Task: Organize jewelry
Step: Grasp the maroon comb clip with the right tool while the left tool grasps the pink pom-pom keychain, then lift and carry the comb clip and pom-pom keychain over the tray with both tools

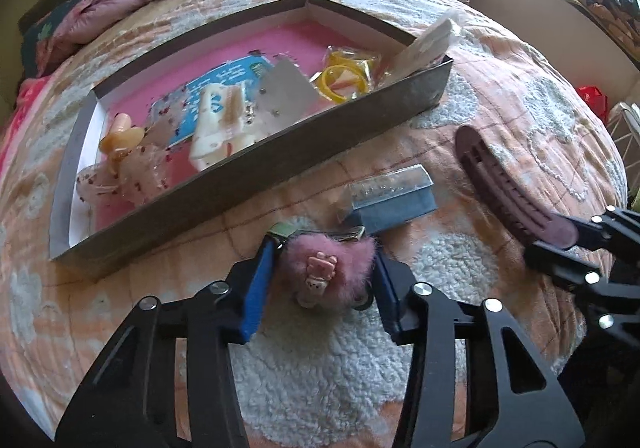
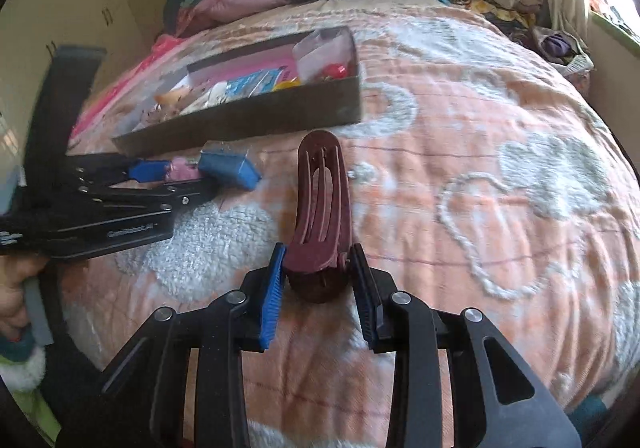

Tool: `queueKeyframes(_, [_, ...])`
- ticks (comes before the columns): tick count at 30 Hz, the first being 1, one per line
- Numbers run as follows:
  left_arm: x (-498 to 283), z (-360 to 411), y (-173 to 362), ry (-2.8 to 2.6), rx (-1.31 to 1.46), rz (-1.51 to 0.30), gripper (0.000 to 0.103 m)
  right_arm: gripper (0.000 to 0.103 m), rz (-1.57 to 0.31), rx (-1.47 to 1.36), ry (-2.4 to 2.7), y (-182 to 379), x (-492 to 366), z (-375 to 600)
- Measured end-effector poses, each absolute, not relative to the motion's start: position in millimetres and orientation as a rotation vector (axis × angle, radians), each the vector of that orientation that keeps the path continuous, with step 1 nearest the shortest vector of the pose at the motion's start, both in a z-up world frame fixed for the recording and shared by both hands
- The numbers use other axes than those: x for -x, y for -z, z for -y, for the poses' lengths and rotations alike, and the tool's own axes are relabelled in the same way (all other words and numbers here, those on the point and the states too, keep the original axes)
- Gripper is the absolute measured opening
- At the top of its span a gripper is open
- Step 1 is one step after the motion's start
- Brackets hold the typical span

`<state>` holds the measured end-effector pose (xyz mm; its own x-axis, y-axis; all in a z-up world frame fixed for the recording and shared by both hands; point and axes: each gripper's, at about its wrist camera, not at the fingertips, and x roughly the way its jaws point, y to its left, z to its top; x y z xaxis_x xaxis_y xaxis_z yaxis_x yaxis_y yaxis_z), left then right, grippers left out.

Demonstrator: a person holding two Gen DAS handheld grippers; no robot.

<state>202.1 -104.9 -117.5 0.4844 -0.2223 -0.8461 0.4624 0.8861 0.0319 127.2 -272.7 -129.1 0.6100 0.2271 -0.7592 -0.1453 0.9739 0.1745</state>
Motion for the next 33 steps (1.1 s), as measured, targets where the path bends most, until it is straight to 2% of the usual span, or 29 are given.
queueKeyframes(5, [-198.5, 100.0, 114.2, 0.429, -0.228, -0.980, 0.027, 0.031, -0.855, -0.127, -0.205, 115.4, -113.2, 287.8])
queueKeyframes(17, [-165.0, 80.4, 80.7, 0.439, -0.142, -0.921, 0.027, 0.031, -0.789, -0.107, -0.217, 83.4, -87.4, 292.1])
queueKeyframes(33, [-139.0, 45.3, 12.9, 0.367, -0.100, -0.784, 0.027, 0.031, -0.632, -0.067, -0.324, 12.3, -58.6, 269.9])
